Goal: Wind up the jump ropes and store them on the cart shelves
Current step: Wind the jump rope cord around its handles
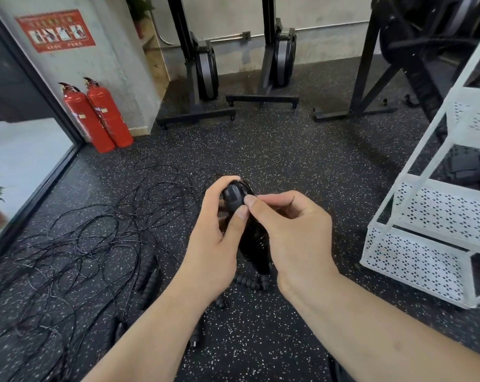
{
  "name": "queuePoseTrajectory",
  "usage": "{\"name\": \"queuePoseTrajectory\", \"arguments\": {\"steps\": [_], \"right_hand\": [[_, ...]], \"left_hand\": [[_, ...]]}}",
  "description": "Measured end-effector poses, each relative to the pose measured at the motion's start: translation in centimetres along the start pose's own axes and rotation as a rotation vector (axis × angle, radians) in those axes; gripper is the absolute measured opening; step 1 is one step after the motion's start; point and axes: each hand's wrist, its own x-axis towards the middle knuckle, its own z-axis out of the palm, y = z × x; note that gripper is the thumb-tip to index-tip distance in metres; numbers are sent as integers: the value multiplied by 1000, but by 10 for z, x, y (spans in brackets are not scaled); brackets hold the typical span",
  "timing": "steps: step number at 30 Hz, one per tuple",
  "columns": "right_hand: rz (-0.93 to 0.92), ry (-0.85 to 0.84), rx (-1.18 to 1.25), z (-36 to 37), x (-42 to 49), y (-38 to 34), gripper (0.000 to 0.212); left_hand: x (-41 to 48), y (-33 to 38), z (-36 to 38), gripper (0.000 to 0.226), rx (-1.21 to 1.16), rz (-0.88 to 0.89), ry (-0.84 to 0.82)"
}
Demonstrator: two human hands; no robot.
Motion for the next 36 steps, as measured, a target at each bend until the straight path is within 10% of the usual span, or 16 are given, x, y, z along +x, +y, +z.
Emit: {"name": "queuePoseTrajectory", "arguments": {"steps": [16, 36], "right_hand": [[334, -225, -18, -9, 28, -12, 19], [-386, -218, -814, -29, 32, -27, 21]], "left_hand": [[-2, 1, -13, 53, 277, 79, 10], [2, -5, -14, 45, 153, 77, -194]]}}
